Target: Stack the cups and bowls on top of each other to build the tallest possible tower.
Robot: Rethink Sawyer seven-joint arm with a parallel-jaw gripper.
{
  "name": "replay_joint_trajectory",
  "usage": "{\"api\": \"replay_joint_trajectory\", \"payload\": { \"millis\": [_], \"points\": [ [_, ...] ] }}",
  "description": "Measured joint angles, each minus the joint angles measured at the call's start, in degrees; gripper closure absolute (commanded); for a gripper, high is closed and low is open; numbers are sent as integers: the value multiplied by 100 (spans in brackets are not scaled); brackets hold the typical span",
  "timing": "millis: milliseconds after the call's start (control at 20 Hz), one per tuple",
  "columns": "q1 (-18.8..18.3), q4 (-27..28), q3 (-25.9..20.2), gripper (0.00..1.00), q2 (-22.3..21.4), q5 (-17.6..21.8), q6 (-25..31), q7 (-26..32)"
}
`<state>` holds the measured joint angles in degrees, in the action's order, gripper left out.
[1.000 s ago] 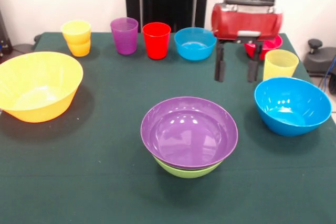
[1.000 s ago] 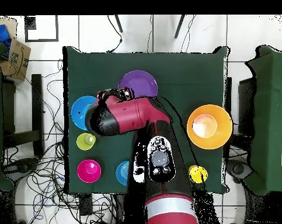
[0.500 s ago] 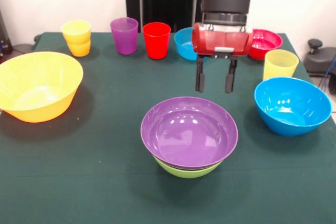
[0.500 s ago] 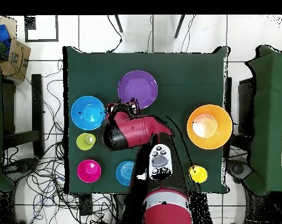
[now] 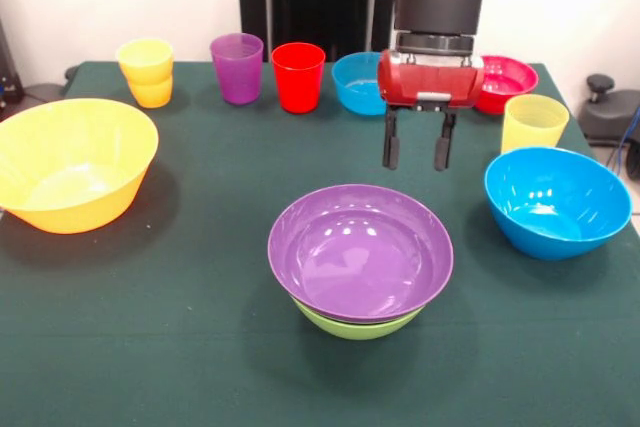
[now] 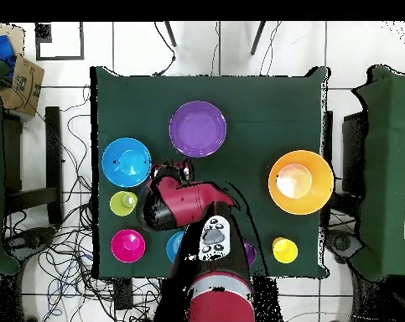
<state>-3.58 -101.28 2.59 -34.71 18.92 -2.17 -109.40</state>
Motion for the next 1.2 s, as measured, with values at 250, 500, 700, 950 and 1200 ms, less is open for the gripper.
{"api": "replay_joint_trajectory", "payload": {
  "millis": [250,500,700,950,1200],
  "points": [
    [12,-39,2,0,-325,-294,537,0],
    [51,-43,-1,0,-924,-761,1365,0],
    [67,-41,-4,0,-1249,-998,1771,0],
    [225,59,50,0,-1403,-1219,1993,0],
    [642,330,170,0,-1262,-1467,1995,-65]
  ]
}}
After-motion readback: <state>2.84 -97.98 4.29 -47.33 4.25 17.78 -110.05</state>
